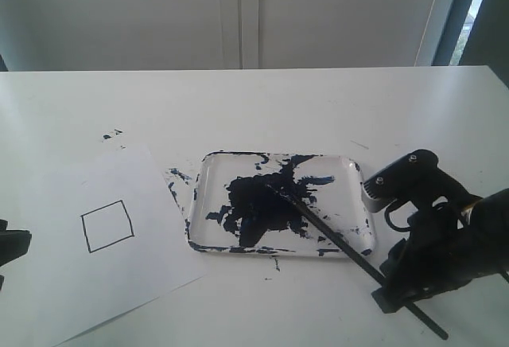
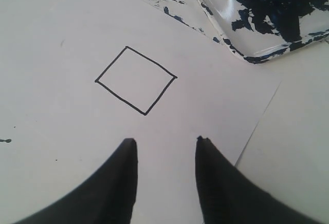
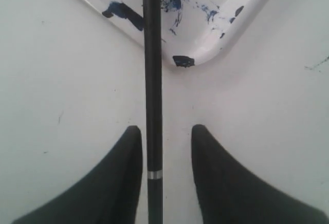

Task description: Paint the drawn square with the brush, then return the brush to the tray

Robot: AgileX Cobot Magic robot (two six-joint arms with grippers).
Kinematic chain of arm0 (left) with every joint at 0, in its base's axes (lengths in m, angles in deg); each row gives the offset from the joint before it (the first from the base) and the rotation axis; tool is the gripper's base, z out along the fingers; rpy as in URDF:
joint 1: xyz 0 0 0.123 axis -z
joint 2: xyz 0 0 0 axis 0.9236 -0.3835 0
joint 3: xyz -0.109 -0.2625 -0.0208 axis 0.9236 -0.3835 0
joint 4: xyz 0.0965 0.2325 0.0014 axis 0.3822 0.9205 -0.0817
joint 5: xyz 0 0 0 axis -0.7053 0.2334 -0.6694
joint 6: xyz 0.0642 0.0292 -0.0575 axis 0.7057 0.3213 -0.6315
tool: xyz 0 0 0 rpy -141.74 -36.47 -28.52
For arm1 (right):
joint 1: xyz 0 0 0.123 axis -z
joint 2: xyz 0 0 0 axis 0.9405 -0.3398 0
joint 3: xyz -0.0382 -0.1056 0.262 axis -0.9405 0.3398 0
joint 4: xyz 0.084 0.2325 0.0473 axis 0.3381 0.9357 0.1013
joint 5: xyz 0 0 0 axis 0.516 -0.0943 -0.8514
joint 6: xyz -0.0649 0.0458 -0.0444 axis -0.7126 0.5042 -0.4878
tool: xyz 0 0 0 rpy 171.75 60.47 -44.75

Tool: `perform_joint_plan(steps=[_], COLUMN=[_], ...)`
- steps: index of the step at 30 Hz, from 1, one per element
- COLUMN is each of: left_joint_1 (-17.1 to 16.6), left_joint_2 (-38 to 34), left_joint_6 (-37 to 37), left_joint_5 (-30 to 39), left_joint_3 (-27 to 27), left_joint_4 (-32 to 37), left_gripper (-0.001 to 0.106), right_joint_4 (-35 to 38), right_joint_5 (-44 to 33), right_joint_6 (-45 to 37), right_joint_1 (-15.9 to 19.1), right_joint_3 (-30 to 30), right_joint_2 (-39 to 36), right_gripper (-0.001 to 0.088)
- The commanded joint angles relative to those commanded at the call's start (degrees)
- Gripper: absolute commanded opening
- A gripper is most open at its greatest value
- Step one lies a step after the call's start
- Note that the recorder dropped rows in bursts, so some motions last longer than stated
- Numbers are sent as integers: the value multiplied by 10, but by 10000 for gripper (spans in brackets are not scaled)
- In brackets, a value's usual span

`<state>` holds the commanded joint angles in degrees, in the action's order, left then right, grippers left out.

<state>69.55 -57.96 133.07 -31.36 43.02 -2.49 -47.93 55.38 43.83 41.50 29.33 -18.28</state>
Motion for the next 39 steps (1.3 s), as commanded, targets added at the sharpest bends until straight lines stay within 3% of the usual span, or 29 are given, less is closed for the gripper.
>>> perform_joint_plan(steps=[6,16,37,39], left_joint_1=[0,0,0,0], left_joint_2=[0,21,22,22], left_joint_6=[0,0,0,0], left_joint_5=[7,10,9,9], left_joint_3=[0,0,0,0], left_joint_4=[0,0,0,0], left_gripper=[428,428,428,428], right_joint_4=[-9,-1,0,0], right_joint_5=[4,114,136,137], right_joint_6=[-32,-44,-55,-55], right_joint_1=[0,0,0,0], right_joint_3=[14,72,89,89], right_joint_2=[0,0,-25,-25], right_gripper=[381,381,378,312])
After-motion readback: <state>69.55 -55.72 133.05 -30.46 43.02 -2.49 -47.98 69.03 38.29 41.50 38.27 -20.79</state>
